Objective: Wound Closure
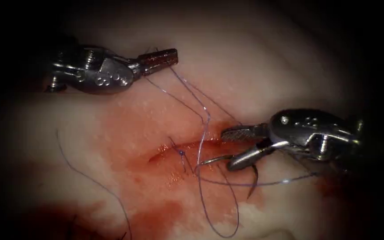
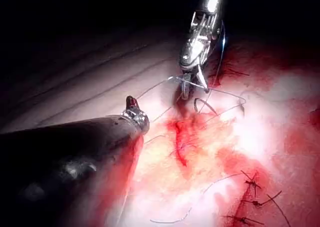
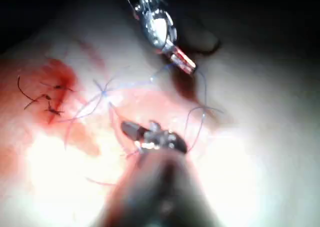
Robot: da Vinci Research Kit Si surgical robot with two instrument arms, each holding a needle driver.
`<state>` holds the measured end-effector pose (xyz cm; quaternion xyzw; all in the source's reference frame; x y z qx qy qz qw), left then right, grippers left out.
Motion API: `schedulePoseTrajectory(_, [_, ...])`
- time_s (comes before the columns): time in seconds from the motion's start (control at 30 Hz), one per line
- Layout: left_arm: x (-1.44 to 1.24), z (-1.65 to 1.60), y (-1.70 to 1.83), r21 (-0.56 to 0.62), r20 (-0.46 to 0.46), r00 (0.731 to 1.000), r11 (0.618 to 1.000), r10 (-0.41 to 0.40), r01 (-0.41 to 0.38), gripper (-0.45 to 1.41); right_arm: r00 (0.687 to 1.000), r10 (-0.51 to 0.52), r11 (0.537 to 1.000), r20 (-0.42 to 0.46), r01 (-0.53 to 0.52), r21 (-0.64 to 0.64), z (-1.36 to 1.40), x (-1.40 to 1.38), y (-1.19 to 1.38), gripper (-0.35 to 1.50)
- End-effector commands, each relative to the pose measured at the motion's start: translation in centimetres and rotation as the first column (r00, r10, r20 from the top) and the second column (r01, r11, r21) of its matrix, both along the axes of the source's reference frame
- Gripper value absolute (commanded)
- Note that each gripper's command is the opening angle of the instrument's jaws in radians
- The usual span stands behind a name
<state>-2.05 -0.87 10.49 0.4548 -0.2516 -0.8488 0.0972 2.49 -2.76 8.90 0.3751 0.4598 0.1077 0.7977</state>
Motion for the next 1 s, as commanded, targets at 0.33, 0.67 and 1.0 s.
schedulePoseTrajectory(0.33, [-0.06, 0.05, 0.01, 0.001, -0.004, 1.000, 1.000, 0.006, -0.006, -0.45, 0.991, -0.103, 0.988, 0.083, 0.111, -0.109, 0.15, 0.29, -0.15, 1.05])
schedulePoseTrajectory(0.67, [0.00, 0.05, -0.02, 0.002, -0.005, 1.000, 1.000, 0.014, -0.014, -0.45, 0.982, -0.155, 0.975, 0.105, 0.170, -0.144, -0.01, 0.05, 0.03, -0.35])
schedulePoseTrajectory(1.0, [-0.04, 0.10, -0.06, 0.009, -0.015, 1.000, 1.000, 0.019, -0.019, -0.45, 0.951, 0.305, 0.942, -0.055, -0.310, -0.131, -0.31, -0.40, 0.96, -0.35])
